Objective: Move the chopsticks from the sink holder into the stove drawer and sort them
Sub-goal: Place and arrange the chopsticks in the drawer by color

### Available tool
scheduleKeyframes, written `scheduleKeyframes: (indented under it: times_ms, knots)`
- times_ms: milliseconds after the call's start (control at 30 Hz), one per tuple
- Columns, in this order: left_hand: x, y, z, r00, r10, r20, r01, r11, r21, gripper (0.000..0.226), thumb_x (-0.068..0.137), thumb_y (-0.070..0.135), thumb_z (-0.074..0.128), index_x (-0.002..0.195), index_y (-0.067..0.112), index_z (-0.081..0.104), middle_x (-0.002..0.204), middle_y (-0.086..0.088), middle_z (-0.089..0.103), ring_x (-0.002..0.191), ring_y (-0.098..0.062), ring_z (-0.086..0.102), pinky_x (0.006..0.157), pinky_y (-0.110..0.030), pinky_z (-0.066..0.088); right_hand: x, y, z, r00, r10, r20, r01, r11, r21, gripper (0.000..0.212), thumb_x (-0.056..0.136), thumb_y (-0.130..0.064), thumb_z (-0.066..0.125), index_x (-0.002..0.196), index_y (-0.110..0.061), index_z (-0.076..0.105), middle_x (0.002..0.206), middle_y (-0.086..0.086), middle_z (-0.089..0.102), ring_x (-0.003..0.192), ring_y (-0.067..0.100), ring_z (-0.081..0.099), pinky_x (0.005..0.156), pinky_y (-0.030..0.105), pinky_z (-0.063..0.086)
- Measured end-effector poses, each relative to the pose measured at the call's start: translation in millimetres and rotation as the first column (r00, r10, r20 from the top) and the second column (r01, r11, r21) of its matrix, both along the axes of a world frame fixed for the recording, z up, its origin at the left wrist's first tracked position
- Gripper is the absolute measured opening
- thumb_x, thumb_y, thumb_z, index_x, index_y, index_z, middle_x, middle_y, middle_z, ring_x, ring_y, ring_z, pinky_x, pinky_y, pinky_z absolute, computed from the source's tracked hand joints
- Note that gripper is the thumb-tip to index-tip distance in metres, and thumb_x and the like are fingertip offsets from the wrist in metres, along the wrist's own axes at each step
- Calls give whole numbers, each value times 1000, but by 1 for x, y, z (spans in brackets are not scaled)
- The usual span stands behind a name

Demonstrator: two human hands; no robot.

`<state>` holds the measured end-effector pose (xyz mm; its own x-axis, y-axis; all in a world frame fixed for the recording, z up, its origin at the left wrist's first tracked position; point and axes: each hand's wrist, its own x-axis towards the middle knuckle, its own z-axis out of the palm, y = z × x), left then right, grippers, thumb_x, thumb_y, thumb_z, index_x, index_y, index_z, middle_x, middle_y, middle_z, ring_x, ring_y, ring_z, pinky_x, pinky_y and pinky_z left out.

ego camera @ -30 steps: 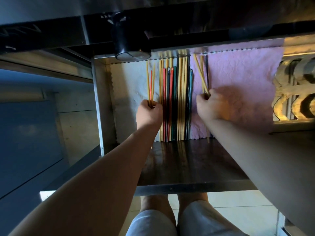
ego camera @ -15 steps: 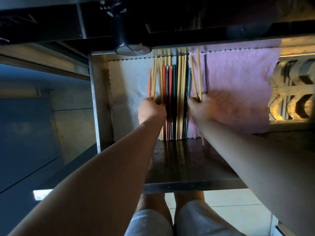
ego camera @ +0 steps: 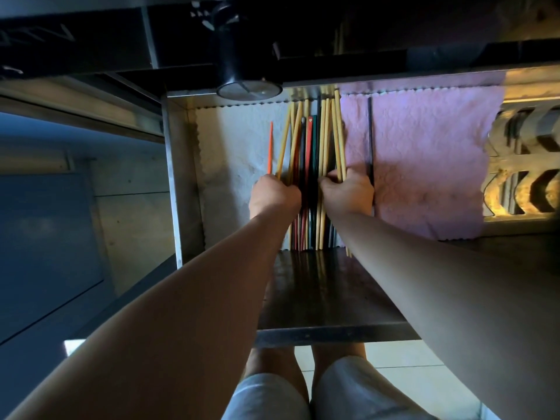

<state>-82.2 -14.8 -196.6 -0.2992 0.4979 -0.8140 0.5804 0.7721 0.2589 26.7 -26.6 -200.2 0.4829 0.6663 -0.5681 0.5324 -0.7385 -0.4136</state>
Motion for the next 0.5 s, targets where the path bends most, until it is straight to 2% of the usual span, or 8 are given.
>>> scheduleKeyframes:
  times_ms: [100, 167, 267, 333, 400, 433, 500]
  knots:
    - [-2, 0, -4, 1000, -2, 4, 2, 1000, -9, 22, 85, 22, 62, 99, 7, 66, 81, -7, 64, 74, -25, 64, 65, -30, 52, 2, 1, 0, 1000, -8, -9, 8, 1000, -17, 27, 86, -29, 66, 95, -4, 67, 95, 13, 65, 94, 29, 64, 80, 34, 53]
    - [-4, 0, -5, 1000, 25, 18, -25, 1000, -13, 21, 85, 21, 62, 100, 7, 66, 80, -6, 64, 73, -24, 64, 63, -29, 51, 3, 1, 1, 1000, -6, -31, 5, 1000, -16, 27, 86, -29, 66, 95, -4, 66, 93, 12, 64, 91, 27, 64, 77, 31, 52]
    - [-8, -2, -4, 997, 59, 43, -59, 998, 3, 23, 87, 22, 60, 104, 9, 69, 83, -6, 66, 83, -29, 67, 66, -29, 50, 4, 0, 1, 999, -11, -50, 10, 1000, -17, 26, 86, -28, 67, 95, -4, 66, 95, 13, 67, 87, 25, 63, 73, 26, 47]
    - [-10, -3, -1, 995, 72, 69, -74, 997, 26, 20, 89, 23, 57, 95, 7, 68, 72, -4, 59, 85, -34, 67, 67, -33, 51, 4, 1, 2, 998, -29, -49, 28, 999, -32, 24, 86, -28, 67, 94, -6, 66, 97, 12, 67, 86, 24, 61, 72, 26, 47]
    - [-13, -5, 4, 993, 82, 88, -87, 995, 54, 24, 93, 27, 55, 75, 11, 58, 60, -1, 50, 78, -36, 65, 66, -36, 53, 2, 3, 1, 998, -48, -34, 46, 997, -58, 24, 85, -31, 69, 94, -9, 66, 99, 11, 68, 90, 26, 64, 75, 28, 49]
    - [-14, -6, 5, 992, 91, 92, -97, 993, 69, 32, 95, 30, 55, 69, 11, 52, 57, 1, 47, 69, -37, 61, 61, -35, 51, 0, 5, 0, 998, -54, -26, 52, 996, -74, 25, 84, -33, 69, 95, -10, 67, 100, 11, 69, 92, 26, 65, 75, 27, 50]
    - [-17, -9, 6, 988, 113, 106, -124, 988, 96, 37, 96, 31, 54, 64, 12, 51, 55, 3, 47, 55, -25, 51, 53, -28, 42, -2, 8, 1, 998, -57, -15, 55, 993, -100, 28, 84, -35, 69, 99, -11, 67, 103, 10, 69, 94, 26, 65, 73, 24, 47]
